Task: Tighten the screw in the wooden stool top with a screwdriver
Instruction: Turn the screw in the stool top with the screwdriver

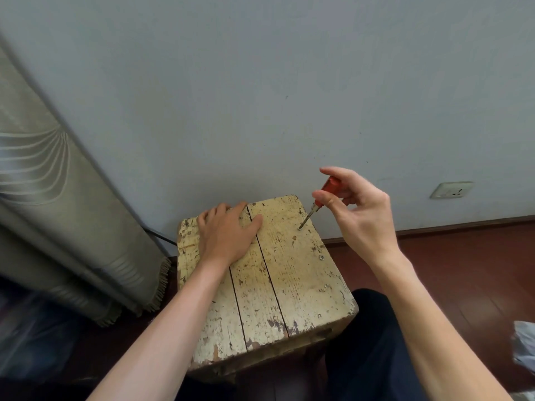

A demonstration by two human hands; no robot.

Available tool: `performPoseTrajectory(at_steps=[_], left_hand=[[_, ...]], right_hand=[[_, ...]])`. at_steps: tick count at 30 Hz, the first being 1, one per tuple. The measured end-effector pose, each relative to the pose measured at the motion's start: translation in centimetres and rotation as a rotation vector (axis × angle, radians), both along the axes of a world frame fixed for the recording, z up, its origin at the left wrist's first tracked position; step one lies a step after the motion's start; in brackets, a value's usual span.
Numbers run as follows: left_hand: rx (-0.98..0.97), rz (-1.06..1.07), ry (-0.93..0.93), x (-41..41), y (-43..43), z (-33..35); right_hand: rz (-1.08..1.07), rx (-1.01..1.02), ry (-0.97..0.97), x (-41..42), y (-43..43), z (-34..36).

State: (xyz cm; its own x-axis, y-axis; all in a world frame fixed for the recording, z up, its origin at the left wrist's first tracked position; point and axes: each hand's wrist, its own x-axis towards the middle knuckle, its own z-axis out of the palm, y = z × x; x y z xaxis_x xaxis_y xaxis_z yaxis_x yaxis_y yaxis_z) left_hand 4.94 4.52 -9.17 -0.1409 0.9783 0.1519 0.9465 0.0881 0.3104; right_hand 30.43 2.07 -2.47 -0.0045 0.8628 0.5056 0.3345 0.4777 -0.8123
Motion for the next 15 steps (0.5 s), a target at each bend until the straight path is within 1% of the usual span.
performPoseTrajectory(at_steps=[3, 5, 7, 10, 15], left_hand=[[-0.007, 0.003, 0.001, -0.1, 0.0, -0.1], [-0.014, 0.008, 0.003, -0.1, 0.0, 0.0], [-0.015, 0.008, 0.009, 0.0, 0.0, 0.0], [-0.012, 0.006, 0.006, 0.0, 0.0, 0.1], [-0.022, 0.007, 0.003, 0.0, 0.0, 0.1]], right_hand=[[0.097, -0.074, -0.051, 1.0, 0.0, 0.1], [0.172, -0.109, -0.057, 1.4, 0.1, 0.2], [0.204, -0.128, -0.043, 1.6, 0.2, 0.4], [0.180, -0.130, -0.034, 1.5, 0.3, 0.6], [0.117, -0.074, 0.007, 0.1, 0.6, 0.7]])
